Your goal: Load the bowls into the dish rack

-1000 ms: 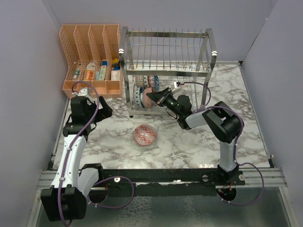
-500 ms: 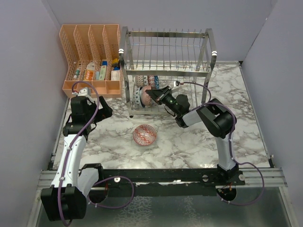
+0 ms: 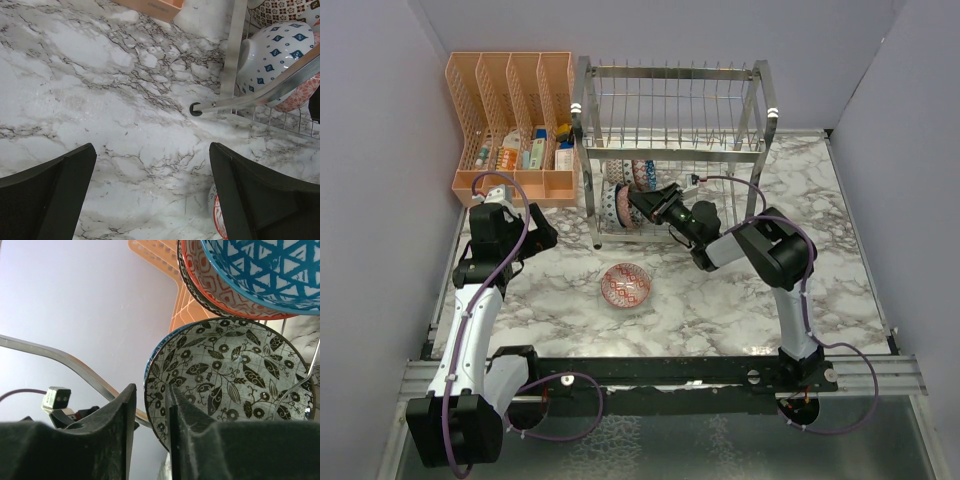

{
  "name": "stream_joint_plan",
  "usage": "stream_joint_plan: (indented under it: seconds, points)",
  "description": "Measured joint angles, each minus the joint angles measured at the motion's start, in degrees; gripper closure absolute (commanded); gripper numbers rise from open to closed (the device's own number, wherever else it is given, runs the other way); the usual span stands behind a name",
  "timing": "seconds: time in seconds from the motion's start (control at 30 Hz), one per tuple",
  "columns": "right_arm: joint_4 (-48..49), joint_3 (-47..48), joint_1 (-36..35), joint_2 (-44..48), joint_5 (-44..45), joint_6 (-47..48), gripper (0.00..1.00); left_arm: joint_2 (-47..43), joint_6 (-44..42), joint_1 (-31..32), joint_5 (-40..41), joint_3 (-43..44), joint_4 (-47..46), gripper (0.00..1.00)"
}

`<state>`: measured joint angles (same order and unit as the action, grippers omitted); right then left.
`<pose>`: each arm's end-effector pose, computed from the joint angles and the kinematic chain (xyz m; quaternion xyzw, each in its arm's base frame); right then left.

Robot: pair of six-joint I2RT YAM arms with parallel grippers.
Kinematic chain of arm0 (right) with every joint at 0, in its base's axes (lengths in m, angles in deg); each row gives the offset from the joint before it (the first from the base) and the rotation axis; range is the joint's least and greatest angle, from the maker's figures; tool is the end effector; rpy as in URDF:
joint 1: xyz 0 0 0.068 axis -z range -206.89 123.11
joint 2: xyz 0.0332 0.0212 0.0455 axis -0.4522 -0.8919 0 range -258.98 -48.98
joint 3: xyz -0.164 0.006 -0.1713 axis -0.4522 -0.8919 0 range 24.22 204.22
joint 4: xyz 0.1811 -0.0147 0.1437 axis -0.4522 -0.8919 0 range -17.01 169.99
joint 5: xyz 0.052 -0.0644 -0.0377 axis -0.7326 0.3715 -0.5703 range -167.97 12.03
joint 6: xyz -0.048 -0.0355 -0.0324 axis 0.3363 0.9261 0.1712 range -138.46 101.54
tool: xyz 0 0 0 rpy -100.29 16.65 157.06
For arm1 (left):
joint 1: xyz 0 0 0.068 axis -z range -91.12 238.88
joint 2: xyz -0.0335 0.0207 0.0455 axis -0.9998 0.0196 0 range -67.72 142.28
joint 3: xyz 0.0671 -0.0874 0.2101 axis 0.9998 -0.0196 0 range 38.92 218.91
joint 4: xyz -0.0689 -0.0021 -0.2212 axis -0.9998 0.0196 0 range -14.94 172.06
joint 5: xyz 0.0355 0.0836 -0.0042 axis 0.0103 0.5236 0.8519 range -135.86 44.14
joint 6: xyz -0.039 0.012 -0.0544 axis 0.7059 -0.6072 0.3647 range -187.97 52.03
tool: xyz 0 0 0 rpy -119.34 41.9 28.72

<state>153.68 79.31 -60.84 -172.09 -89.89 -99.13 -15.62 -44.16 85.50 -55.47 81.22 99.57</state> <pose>0.3307 0.2362 0.1414 0.1940 0.6434 0.6581 0.3395 0.2065 0.0031 0.2436 -0.1691 0.8656 -0.1555 0.4449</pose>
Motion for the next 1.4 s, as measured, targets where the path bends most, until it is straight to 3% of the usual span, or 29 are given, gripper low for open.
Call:
stream_joint_plan:
  seconds: [0.4, 0.73, 1.07, 1.23, 1.4]
  points:
    - [-0.8, 1.9, 0.5, 0.3, -4.5, 2.4, 0.61, 0.0, 0.0, 0.0, 0.0, 0.0, 0.0, 0.01]
    - [-7.3, -5.0, 0.5, 9.6, -3.9, 4.7, 0.59, 0.0, 0.0, 0.0, 0.0, 0.0, 0.0, 0.01]
    - [-18.8, -5.0, 0.6, 12.3, -3.3, 9.8, 0.58, 0.0, 0.0, 0.0, 0.0, 0.0, 0.0, 0.01]
    - [-25.0, -7.7, 0.5, 18.9, -1.9, 14.6, 0.58, 0.0, 0.0, 0.0, 0.0, 0.0, 0.0, 0.01]
    - [-29.7, -9.4, -0.3, 26.5, -0.8, 20.5, 0.48, 0.0, 0.0, 0.0, 0.0, 0.0, 0.0, 0.01]
